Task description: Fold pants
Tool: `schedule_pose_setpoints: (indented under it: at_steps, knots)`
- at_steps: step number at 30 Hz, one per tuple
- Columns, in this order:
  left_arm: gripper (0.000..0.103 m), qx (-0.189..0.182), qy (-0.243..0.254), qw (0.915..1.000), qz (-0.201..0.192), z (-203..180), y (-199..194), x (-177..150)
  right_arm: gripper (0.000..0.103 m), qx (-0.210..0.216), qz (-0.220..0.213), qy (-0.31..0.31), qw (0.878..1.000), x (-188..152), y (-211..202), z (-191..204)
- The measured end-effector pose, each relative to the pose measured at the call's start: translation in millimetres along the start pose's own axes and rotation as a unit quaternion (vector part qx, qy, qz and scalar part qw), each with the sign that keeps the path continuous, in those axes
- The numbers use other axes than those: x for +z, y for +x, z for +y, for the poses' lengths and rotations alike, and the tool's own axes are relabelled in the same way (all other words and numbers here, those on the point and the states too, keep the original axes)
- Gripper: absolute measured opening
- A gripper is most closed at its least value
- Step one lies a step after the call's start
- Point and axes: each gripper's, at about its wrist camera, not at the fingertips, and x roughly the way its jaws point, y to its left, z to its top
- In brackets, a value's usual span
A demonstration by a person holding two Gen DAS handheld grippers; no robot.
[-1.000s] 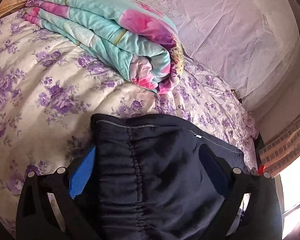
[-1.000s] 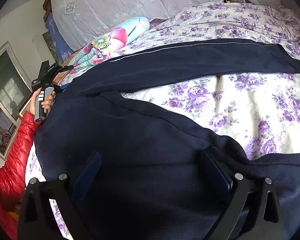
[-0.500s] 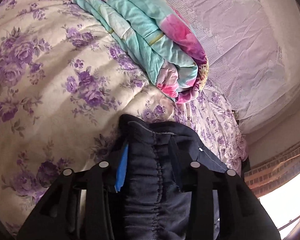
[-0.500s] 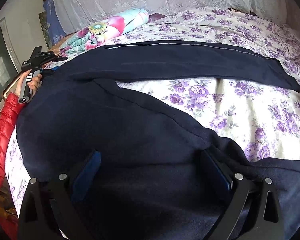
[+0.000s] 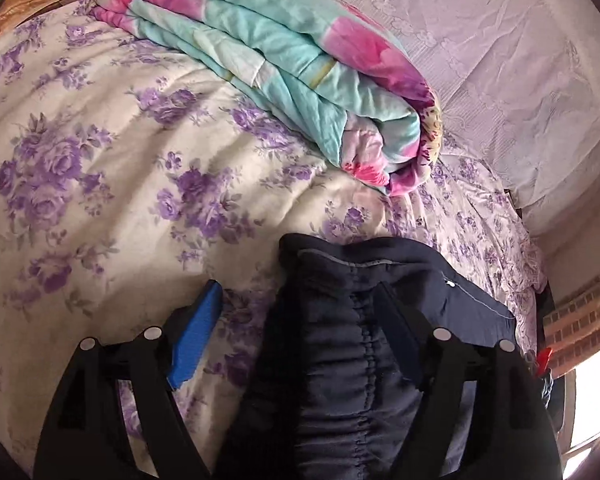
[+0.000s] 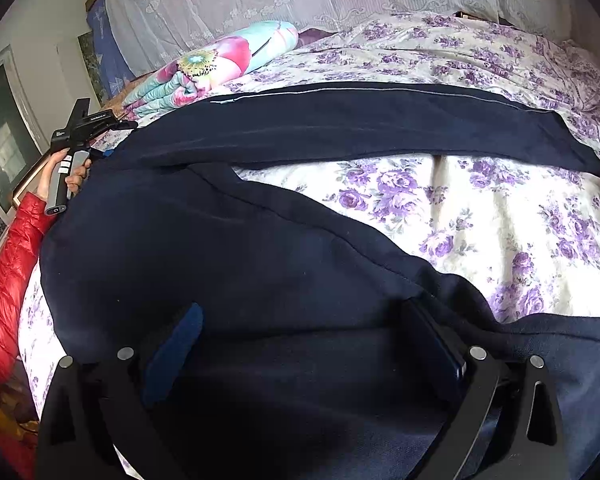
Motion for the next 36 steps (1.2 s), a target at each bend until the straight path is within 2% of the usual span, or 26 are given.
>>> schedule_pose_setpoints:
  at_steps: [4,5,7,8,11,12,14,18,20,22,25,28,32,34,36]
  knots:
    - [0.074,-0.022,0.037,0.9989,0.020,-17,14,4,0.100,0.003,-0.001,0.002,1.000,0,0,-1]
    - [0.069,-0.036,0.044,0.9981,0.023,-19,17,5,0.100,0.004,-0.001,0.003,1.000,0,0,-1]
    - [0.064,-0.041,0.047,0.9978,0.024,-21,19,4,0.100,0.007,-0.001,0.005,1.000,0,0,-2]
    - [0.053,-0.042,0.041,0.9980,0.022,-18,20,5,0.100,0.008,-0.001,0.005,1.000,0,0,-2]
    - [0.038,-0.087,0.009,0.9960,0.015,-5,15,10,0.100,0.006,0.003,0.003,1.000,2,0,-1]
    - [0.029,-0.091,0.004,0.9958,0.009,0,9,10,0.100,0.005,0.009,0.000,1.000,5,-1,-2]
    - [0.028,-0.097,0.007,0.9952,-0.005,0,2,10,0.100,-0.010,0.030,-0.009,0.999,23,-3,-2]
    - [0.023,-0.106,0.032,0.9930,-0.041,-12,-19,9,0.096,0.005,-0.082,-0.040,0.996,80,-38,1]
    - [0.019,-0.119,0.034,0.9908,-0.055,-13,-27,9,0.096,0.013,-0.103,-0.085,0.991,115,-35,5]
    - [0.016,-0.140,0.032,0.9876,-0.065,-13,-33,9,0.096,-0.004,-0.104,-0.134,0.986,147,-15,4]
    - [0.016,-0.132,0.042,0.9880,-0.069,-17,-35,8,0.096,-0.022,-0.071,-0.186,0.980,189,36,-6]
    - [0.016,-0.116,0.051,0.9898,-0.066,-22,-29,7,0.089,-0.022,-0.025,-0.222,0.975,222,91,-17]
    - [0.017,-0.110,0.045,0.9913,-0.057,-18,-22,8,0.088,-0.013,0.019,-0.246,0.969,244,147,-26]
    - [0.017,-0.100,0.044,0.9927,-0.051,-17,-19,7,0.088,0.006,0.039,-0.243,0.969,253,167,-33]
    - [0.022,-0.087,0.043,0.9943,-0.044,-15,-13,7,0.088,0.013,0.076,-0.240,0.968,257,189,-41]
